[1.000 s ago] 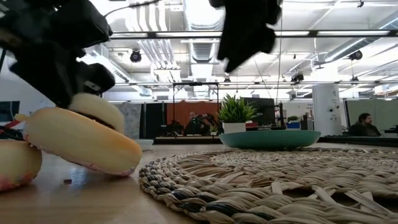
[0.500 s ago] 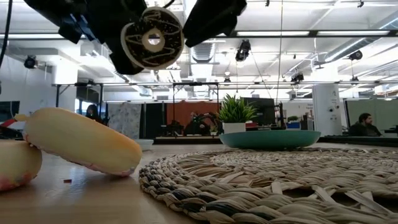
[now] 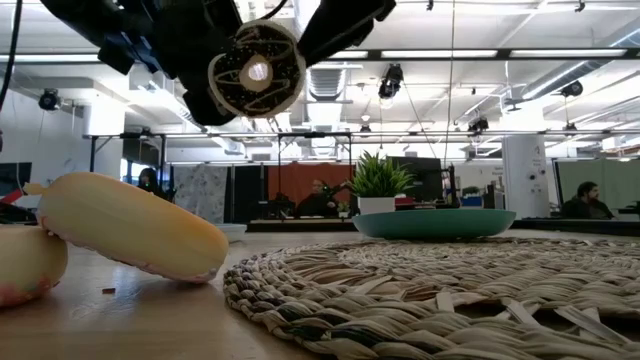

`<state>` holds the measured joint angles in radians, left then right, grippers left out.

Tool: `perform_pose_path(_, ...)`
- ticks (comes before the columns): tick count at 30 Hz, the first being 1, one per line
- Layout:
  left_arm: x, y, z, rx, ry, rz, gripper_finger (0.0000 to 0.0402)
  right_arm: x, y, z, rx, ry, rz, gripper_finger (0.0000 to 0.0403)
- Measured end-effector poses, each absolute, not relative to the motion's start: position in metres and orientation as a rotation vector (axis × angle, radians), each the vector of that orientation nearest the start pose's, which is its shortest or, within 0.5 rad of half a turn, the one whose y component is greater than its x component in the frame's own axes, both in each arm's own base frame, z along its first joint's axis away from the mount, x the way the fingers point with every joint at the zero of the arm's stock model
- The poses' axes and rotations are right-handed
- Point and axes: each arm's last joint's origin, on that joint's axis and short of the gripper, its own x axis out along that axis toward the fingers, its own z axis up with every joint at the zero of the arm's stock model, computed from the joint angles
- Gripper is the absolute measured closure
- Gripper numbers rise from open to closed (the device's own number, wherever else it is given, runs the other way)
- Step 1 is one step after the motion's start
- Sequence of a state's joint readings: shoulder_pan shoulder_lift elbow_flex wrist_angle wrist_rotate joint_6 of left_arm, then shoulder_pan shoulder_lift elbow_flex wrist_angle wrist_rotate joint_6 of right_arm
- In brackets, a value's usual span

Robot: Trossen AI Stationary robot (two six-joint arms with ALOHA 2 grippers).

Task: Pick & Place donuts
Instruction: Put the big black donut on the blue plate

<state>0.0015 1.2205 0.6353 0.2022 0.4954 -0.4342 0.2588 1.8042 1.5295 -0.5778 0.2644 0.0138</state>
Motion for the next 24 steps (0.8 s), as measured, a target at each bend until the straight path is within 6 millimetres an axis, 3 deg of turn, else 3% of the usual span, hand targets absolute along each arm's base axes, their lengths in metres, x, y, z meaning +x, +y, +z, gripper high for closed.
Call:
perform_pose_path(10, 0.254, 0.000, 0.231, -0.501, 0.456, -0.334, 0.0398, 0.381, 0.095, 0.280, -0.167, 0.855, -0.081, 0.0079)
perform_pose_path(15, 0.254, -0.001, 0.231, -0.509, 0.460, -0.352, 0.0398, 0.386, 0.094, 0.287, -0.211, 0.799, -0.099, 0.0074)
perform_pose_path(24, 0.256, -0.001, 0.238, -0.504, 0.432, -0.357, 0.0397, 0.405, 0.088, 0.276, -0.176, 0.773, -0.065, 0.0076)
